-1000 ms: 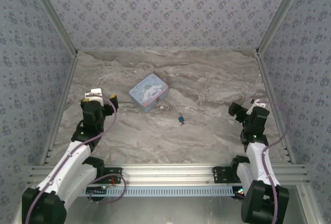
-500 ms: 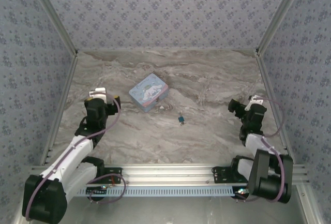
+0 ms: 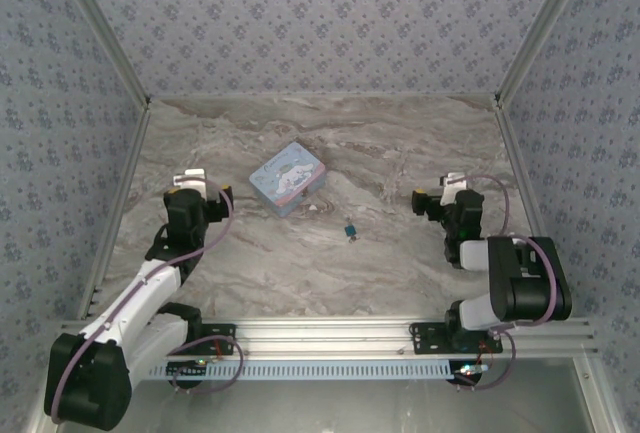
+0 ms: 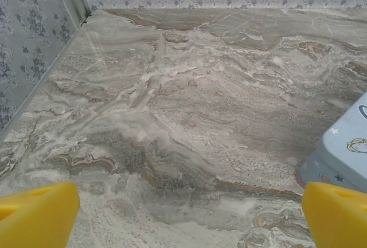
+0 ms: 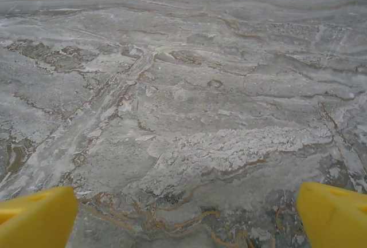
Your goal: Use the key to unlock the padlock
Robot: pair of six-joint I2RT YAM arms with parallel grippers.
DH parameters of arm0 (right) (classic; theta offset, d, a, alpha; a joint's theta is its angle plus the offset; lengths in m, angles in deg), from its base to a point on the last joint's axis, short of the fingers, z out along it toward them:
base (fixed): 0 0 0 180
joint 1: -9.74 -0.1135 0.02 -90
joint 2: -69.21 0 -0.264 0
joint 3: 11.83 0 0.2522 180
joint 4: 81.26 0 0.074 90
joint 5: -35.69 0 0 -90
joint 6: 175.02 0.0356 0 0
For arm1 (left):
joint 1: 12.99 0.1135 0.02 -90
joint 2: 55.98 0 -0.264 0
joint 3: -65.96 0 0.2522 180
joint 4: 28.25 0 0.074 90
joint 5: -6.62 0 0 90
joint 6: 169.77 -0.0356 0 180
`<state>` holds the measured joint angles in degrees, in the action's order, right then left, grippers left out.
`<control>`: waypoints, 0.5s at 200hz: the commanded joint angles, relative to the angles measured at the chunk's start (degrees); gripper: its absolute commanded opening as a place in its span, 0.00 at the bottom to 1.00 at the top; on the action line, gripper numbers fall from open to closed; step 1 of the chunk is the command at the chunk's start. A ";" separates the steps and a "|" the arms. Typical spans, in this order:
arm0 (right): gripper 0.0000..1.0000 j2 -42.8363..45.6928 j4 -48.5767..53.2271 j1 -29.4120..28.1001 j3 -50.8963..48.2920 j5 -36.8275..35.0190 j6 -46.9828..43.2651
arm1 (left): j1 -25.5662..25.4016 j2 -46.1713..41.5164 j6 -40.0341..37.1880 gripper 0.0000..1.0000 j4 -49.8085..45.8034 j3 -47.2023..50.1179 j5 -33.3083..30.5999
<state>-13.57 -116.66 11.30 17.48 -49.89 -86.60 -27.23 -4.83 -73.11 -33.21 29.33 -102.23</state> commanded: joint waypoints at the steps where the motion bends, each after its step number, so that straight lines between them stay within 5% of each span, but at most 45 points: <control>1: 1.00 -4.06 -7.04 0.26 0.93 -0.93 -1.52 | 0.50 -0.66 -0.14 0.99 -0.07 -2.35 0.27; 27: 1.00 -4.03 3.17 1.83 6.26 -5.54 1.96 | 0.68 -1.46 0.61 0.99 -1.13 -1.81 -0.87; 100: 1.00 -4.36 3.55 0.11 6.70 -7.95 0.62 | 4.40 -1.20 2.07 1.00 -0.97 0.67 -0.05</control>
<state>-17.53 -114.39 12.17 23.25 -55.68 -85.93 -24.17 -5.96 -71.63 -34.50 29.33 -102.47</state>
